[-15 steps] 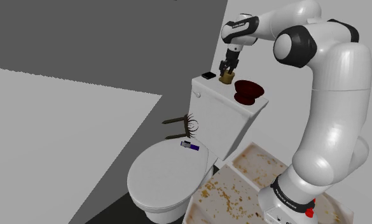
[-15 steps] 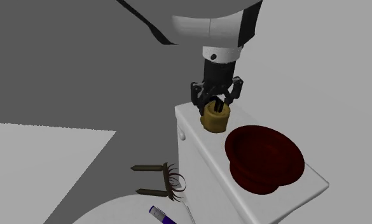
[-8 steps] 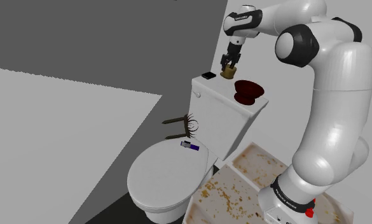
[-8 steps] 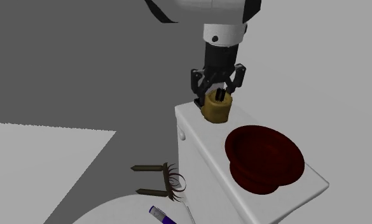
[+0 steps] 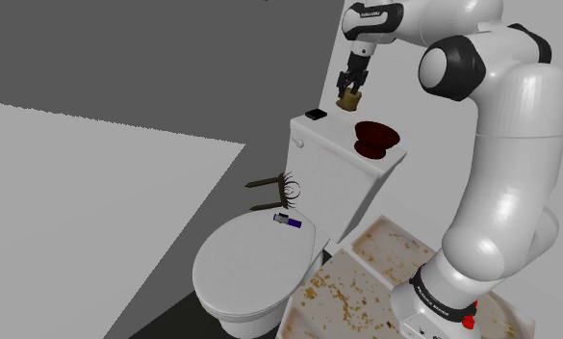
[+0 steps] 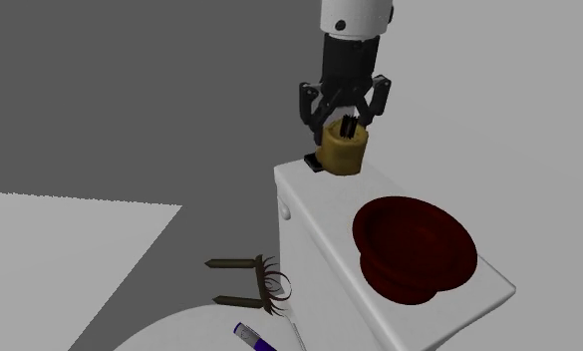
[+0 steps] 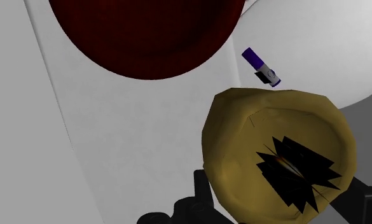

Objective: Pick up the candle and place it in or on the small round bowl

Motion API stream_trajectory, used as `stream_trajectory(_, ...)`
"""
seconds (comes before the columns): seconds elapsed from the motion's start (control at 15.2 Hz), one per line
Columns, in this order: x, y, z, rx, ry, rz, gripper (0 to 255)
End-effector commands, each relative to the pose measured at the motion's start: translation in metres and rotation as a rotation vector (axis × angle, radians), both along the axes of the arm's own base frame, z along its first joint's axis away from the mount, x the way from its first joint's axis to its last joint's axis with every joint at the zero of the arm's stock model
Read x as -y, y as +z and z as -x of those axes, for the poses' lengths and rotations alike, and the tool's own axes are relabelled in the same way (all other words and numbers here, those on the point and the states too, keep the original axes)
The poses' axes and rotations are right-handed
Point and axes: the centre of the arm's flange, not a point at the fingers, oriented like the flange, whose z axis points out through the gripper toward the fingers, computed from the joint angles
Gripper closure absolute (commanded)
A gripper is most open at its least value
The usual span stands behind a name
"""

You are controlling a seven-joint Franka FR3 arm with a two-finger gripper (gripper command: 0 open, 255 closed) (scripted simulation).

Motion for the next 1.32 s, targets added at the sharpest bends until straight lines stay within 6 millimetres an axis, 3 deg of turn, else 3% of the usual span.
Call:
stream_trajectory(0.0,0.000,0.011,-0.001,0.000,0.000,0.000,255)
stream_trajectory(0.07,0.000,0.014,-0.001,0.000,0.000,0.000,255)
stream_trajectory(0.86,0.060,0.015,0.141,0.000,0.000,0.000,255)
stream_trajectory(1.25,0.060,-0.016,0.141,0.000,0.000,0.000,255)
